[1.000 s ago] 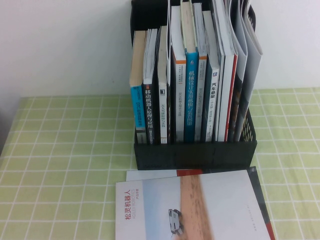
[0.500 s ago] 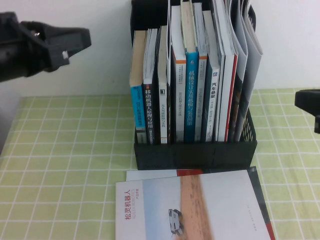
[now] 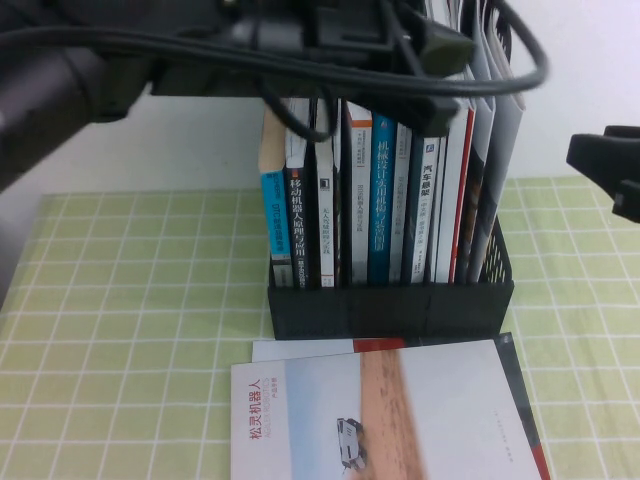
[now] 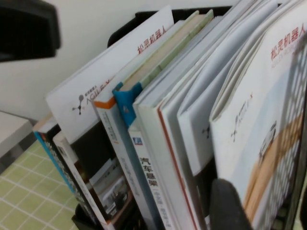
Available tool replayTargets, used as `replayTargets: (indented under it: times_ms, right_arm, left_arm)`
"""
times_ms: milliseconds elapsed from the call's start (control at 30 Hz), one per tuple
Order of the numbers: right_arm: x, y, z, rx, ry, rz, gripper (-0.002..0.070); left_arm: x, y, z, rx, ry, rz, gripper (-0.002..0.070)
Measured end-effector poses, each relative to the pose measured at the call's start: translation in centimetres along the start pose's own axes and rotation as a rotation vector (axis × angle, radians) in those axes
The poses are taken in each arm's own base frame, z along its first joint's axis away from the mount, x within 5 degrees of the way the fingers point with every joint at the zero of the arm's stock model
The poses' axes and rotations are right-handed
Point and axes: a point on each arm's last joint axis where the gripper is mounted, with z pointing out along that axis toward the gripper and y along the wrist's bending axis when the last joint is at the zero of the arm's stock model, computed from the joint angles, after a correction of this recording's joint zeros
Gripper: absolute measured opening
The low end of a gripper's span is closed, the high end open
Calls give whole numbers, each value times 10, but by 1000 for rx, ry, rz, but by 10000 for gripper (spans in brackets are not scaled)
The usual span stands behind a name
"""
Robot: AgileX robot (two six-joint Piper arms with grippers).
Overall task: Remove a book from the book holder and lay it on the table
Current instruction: Hold the bookshelf
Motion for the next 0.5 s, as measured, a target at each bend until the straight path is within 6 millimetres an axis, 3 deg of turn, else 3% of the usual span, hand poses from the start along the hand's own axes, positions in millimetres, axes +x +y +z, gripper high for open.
replayTargets:
  times_ms: [100,267,500]
  right_arm:
    - [5,-2,9,-28,17,-5,333]
    - [13,-4,21,-63,41,-83,340]
    - [18,-11,38,-75,75,-97,342]
  left_arm:
    - [-5,-10,26,46,7,35,-3]
    - [-4,-9,60,53,37,53,-3]
    - [14,0,86,33,96,56,-3]
